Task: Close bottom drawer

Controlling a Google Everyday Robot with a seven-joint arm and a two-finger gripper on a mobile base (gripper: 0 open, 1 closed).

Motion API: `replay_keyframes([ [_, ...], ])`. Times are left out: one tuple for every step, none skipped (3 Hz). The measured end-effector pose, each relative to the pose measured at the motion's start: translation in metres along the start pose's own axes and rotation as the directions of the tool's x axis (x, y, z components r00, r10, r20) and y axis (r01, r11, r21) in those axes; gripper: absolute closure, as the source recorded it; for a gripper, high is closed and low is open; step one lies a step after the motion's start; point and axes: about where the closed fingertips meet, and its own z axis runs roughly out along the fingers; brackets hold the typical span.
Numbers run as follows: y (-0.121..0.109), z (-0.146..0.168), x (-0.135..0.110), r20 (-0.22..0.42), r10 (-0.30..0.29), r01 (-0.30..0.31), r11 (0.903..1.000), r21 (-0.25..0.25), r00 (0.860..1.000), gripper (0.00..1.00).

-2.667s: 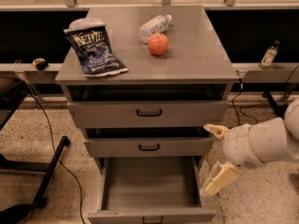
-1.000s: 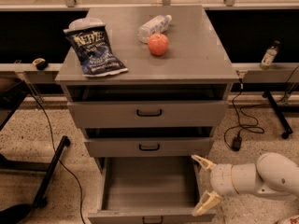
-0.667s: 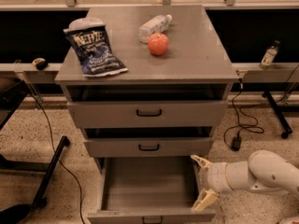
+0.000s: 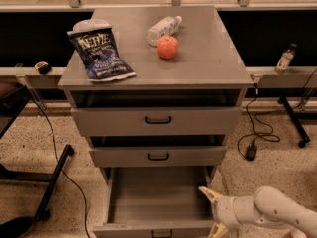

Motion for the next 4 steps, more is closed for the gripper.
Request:
replay_keyframes([
  [0.010,0.021,0.026,0.148,0.000,0.000,1.0000,0.001,0.989,0.00],
  [0.002,0.022,0.033,0.203,0.010,-0.010,1.0000,-0.003,0.979,0.00],
  [0.010,0.037,0.059,0.149,0.019,-0.020,0.9997,0.011,0.989,0.00],
  [0.036,0.064,0.090,0.117,0.052,-0.054,0.9984,0.017,0.992,0.18],
])
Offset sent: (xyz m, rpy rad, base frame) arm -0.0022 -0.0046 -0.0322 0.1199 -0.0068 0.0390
